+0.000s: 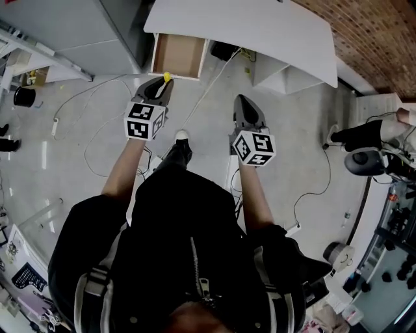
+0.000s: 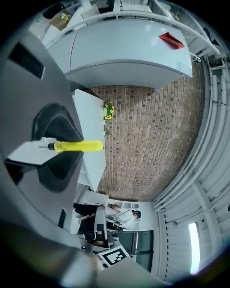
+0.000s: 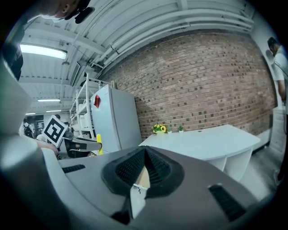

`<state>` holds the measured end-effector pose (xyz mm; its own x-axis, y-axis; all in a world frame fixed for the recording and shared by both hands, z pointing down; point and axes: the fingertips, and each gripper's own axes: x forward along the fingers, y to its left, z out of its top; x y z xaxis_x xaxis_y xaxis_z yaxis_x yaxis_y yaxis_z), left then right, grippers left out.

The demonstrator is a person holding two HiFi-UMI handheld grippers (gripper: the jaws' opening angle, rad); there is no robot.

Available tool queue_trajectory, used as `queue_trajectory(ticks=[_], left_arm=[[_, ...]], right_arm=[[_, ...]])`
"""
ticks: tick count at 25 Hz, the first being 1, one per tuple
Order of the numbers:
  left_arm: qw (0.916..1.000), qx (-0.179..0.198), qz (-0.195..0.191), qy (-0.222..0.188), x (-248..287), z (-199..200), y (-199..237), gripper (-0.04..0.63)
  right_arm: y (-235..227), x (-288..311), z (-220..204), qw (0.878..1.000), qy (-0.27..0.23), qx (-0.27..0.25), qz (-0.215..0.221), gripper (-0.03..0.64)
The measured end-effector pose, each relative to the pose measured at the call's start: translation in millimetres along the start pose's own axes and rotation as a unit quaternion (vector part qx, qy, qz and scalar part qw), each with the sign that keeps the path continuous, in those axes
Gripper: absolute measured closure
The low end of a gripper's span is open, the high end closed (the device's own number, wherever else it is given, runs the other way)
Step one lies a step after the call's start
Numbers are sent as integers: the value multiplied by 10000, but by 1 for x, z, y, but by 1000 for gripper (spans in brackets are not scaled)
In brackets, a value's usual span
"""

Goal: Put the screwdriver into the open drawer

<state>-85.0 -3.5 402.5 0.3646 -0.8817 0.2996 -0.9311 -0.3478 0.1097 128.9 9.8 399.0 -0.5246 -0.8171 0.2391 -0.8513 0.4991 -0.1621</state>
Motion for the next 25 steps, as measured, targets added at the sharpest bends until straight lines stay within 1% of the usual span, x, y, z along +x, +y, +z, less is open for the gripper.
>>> queue_trajectory(ticks=[5,8,12,16,25], left_arm=[[9998,-127,23,177,48,3,43,514],[9996,-142,29,250,68,1,59,514],[9991,-123,26,408,93,-5,74,514],[9983,-119,30,564,120,-11,86,514],[9948,-326,182,945,193,-33,111,514]], right_arm=[[-7,65,19,9999,82,-107,59,611],[-8,91,16,9997,188,-116,137,611],[-18,121,10,9993,341,8,157,611],[-29,148,7,9987,474,-31,198,611],[-65,220,4,9964,731,20,434,611]])
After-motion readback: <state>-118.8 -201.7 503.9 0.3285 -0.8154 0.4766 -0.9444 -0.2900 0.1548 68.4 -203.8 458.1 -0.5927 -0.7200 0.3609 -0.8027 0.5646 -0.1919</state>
